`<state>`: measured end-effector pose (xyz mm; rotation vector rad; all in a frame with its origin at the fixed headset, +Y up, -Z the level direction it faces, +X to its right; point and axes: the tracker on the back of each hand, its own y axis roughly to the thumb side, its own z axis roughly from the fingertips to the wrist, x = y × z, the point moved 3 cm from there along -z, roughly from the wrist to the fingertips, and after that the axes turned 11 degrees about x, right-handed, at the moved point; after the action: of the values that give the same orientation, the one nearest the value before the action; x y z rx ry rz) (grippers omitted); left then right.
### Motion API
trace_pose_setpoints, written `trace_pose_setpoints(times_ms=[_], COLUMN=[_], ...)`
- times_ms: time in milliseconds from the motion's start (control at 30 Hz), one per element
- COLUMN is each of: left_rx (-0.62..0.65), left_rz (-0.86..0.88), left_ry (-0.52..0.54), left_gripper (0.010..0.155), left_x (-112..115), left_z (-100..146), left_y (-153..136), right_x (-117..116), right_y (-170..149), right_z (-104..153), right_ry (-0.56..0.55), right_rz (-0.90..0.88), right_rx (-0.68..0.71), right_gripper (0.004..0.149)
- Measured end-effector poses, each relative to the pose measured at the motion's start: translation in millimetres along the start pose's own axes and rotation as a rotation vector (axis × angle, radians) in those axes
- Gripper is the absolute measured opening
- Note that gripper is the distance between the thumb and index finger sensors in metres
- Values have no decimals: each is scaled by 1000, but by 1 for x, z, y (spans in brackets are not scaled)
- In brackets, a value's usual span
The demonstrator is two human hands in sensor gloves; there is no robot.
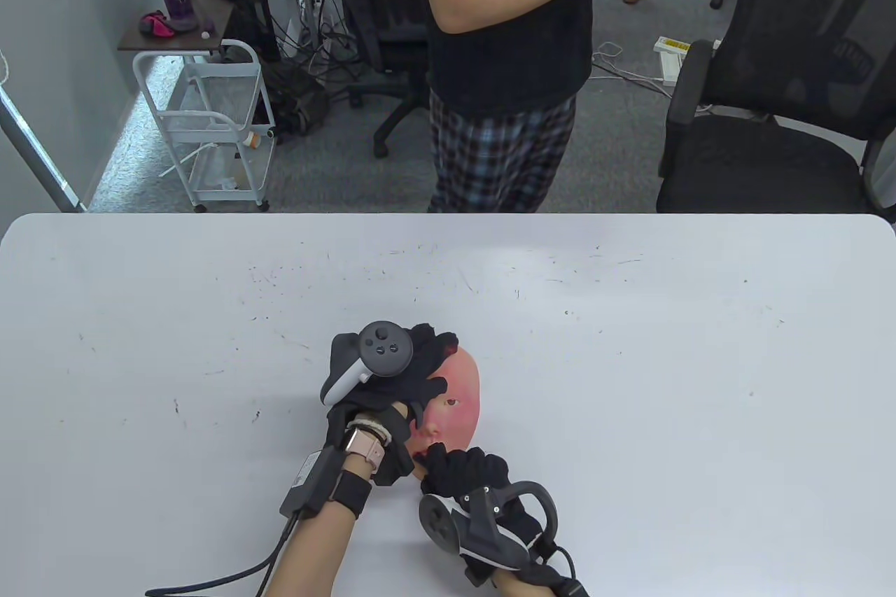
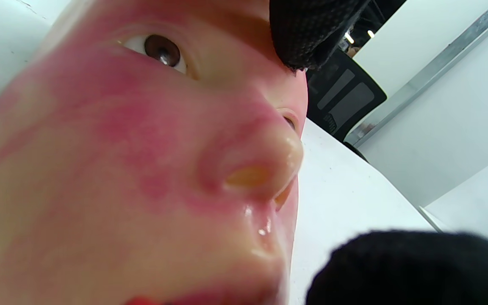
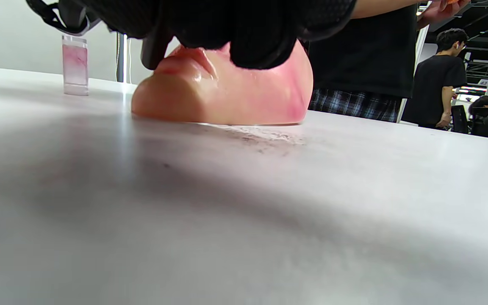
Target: Apply lipstick on mannequin lips
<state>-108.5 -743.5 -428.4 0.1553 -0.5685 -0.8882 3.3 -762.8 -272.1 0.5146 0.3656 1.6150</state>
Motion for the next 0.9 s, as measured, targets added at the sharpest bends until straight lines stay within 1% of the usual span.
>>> trace_pose_setpoints(times_ms=[100, 333, 733, 900], left_rx=[-1, 3, -1, -3], left_rz=[2, 2, 7, 9], left_ry=[-6, -8, -6, -6], left_gripper=[71, 71, 71, 71], left_x=[0, 0, 0, 1], left_z=[0, 0, 1, 1], left_y=[0, 0, 0, 0], right_x=[0, 5, 8, 7], right_y=[0, -3, -8, -14], right_z=[0, 7, 13, 16], right_ry=[-5, -77, -151, -150], right_rz=[2, 7, 26, -12], right_rx=[0, -27, -81, -101], right_gripper=[53, 53, 53, 53])
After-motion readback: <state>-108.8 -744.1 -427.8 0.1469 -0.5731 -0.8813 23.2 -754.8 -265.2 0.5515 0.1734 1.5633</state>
